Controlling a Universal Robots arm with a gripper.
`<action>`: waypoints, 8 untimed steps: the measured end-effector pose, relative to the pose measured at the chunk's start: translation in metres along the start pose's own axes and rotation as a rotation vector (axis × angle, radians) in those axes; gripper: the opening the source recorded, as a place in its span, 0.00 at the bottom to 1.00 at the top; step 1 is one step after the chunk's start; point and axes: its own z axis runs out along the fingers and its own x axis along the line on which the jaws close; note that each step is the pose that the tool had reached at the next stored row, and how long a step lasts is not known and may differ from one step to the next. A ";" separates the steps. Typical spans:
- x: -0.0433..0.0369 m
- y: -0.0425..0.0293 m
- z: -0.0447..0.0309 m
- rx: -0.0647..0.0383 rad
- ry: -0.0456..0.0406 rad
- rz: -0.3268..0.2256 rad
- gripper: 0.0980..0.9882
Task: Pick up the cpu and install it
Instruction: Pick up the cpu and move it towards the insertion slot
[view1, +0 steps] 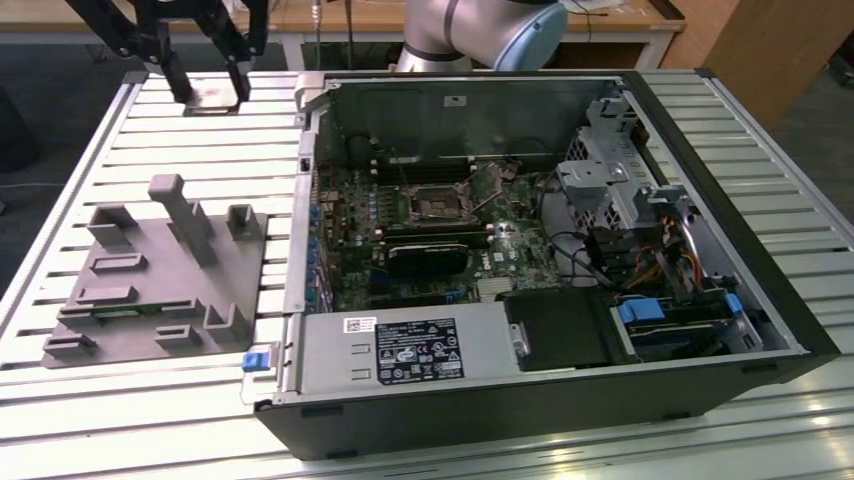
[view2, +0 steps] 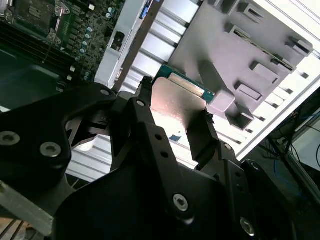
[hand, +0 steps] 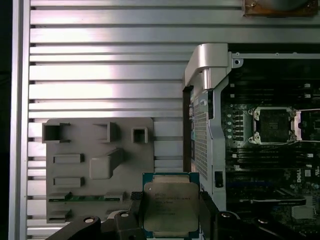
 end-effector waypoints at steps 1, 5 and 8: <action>-0.0016 0.0001 0.0000 0.000 0.0000 0.000 0.49; -0.0079 0.0004 0.0001 0.000 0.0000 0.000 0.49; -0.0122 0.0007 0.0002 0.000 0.0000 0.000 0.49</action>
